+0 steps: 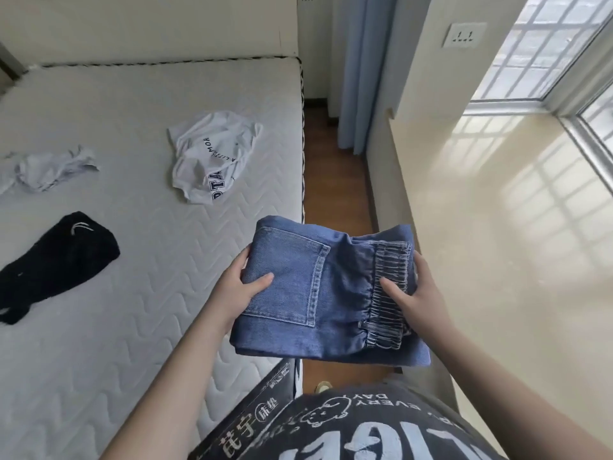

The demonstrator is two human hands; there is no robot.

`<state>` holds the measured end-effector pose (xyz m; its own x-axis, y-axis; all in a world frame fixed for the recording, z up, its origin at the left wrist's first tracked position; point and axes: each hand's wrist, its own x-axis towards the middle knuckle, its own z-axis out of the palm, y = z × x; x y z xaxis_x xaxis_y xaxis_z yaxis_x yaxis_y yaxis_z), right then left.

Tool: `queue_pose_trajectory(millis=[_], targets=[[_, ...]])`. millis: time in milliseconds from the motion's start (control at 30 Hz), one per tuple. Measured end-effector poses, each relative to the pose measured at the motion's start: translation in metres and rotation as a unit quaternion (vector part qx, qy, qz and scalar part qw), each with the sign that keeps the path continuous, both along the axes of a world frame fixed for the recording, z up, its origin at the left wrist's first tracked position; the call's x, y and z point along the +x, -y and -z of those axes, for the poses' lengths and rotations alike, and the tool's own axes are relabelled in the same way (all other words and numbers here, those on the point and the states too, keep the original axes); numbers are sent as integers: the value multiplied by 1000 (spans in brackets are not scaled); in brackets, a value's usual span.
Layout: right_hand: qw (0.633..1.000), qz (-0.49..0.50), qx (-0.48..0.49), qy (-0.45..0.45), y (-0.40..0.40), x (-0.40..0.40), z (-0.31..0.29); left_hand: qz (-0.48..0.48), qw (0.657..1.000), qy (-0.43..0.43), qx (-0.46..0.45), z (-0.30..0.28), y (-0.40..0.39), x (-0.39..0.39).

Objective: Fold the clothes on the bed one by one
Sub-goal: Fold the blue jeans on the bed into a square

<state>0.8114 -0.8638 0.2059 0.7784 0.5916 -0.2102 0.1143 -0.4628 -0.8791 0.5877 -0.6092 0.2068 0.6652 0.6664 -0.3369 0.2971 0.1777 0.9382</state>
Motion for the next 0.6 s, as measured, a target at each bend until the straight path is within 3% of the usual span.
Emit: queue_pose_trajectory(millis=[367, 600], targets=[[997, -61, -5, -47, -130, 81, 18, -86, 995, -46, 21, 17, -89, 48], [986, -152, -16, -73, -235, 157, 18, -155, 983, -87, 34, 10, -148, 84]])
